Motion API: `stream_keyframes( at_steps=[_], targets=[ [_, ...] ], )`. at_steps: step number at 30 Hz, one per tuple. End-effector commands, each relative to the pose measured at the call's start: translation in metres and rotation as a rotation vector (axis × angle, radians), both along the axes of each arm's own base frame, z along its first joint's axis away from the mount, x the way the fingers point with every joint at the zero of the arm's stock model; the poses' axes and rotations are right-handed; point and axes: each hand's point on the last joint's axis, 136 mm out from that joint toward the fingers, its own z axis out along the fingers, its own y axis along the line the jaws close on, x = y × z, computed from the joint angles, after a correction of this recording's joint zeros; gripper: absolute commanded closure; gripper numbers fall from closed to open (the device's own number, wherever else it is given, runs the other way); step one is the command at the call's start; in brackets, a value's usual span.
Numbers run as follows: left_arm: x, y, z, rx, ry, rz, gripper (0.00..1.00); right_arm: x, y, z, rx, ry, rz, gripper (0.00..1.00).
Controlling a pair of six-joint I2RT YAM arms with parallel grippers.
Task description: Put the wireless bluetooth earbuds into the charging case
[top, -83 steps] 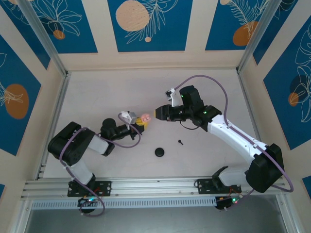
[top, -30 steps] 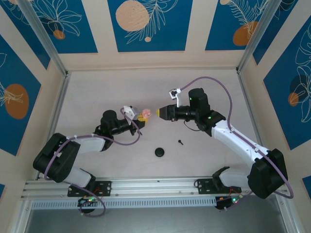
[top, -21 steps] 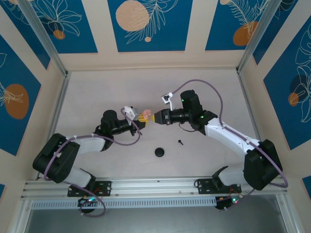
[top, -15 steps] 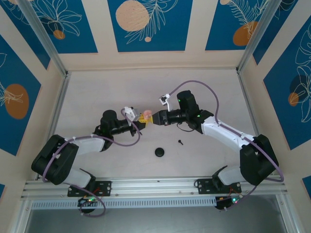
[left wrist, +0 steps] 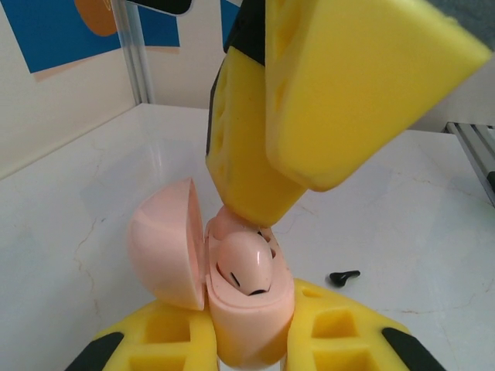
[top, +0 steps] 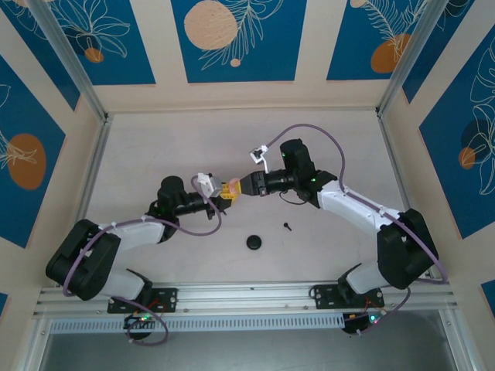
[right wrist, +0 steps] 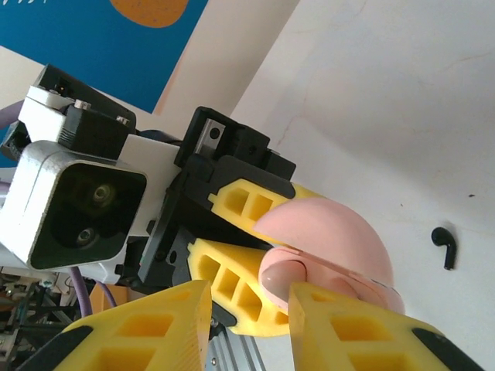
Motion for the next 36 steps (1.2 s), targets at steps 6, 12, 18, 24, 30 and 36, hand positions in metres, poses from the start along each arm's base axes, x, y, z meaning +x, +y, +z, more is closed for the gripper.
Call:
stream_keyframes(
  at_steps=[6, 12, 18, 24, 30, 36],
  targets=[
    [-0.018, -0.006, 0.010, 0.000, -0.052, -0.078, 0.97, -0.005, 0.001, 0.013, 0.010, -0.057, 0.022, 0.68],
    [-0.027, -0.005, 0.013, 0.007, -0.066, -0.110, 0.97, -0.011, -0.026, 0.027, -0.017, -0.289, -0.019, 0.64],
    [-0.038, -0.007, 0.019, 0.011, -0.094, -0.158, 0.97, -0.024, -0.048, 0.028, -0.047, -0.615, 0.098, 0.46],
    [-0.047, -0.009, 0.024, 0.008, -0.112, -0.192, 0.97, -0.035, -0.048, 0.016, -0.070, -0.822, 0.286, 0.32],
    [-0.051, -0.011, 0.026, 0.016, -0.125, -0.202, 0.97, -0.039, -0.038, 0.011, -0.050, -0.862, 0.410, 0.31],
    [-0.053, -0.012, 0.028, 0.017, -0.132, -0.209, 0.97, -0.040, -0.023, 0.008, -0.005, -0.878, 0.468, 0.31]
  ],
)
